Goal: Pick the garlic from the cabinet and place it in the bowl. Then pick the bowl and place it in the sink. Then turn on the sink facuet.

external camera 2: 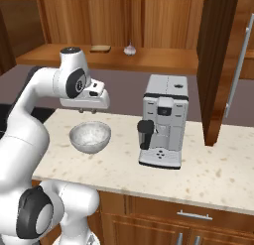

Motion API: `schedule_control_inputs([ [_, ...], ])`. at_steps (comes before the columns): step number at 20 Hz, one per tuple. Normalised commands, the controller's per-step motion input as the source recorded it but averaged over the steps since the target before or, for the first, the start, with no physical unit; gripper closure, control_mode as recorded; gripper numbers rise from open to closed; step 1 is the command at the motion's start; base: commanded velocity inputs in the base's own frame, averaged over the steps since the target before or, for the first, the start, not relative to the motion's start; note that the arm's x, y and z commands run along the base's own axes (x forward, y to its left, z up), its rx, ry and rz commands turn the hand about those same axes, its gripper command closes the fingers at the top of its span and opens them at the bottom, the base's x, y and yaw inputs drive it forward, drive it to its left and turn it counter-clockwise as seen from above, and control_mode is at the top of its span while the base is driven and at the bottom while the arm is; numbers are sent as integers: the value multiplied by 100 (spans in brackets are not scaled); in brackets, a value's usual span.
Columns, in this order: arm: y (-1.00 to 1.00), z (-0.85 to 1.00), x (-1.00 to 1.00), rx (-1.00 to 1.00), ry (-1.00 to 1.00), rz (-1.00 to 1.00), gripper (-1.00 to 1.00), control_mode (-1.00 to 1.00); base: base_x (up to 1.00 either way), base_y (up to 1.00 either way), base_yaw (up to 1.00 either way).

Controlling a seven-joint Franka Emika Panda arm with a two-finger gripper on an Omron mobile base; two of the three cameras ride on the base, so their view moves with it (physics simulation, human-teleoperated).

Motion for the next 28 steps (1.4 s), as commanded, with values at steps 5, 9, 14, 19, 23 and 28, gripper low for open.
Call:
schedule_control_inputs([
  [5,-1,0,-27,-2,-12,0,-100,-100,0,0,0],
  [9,-4,67,-32,0,-35,-9,-100,-100,0,0,0],
  [14,-2,90,3,0,-26,-26,-100,-100,0,0,0],
  [19,-9,47,11,0,-22,-31,-100,-100,0,0,0],
  [23,-18,18,23,3,-4,-18,-100,-100,0,0,0],
  [28,-13,39,43,0,3,0,-100,-100,0,0,0],
])
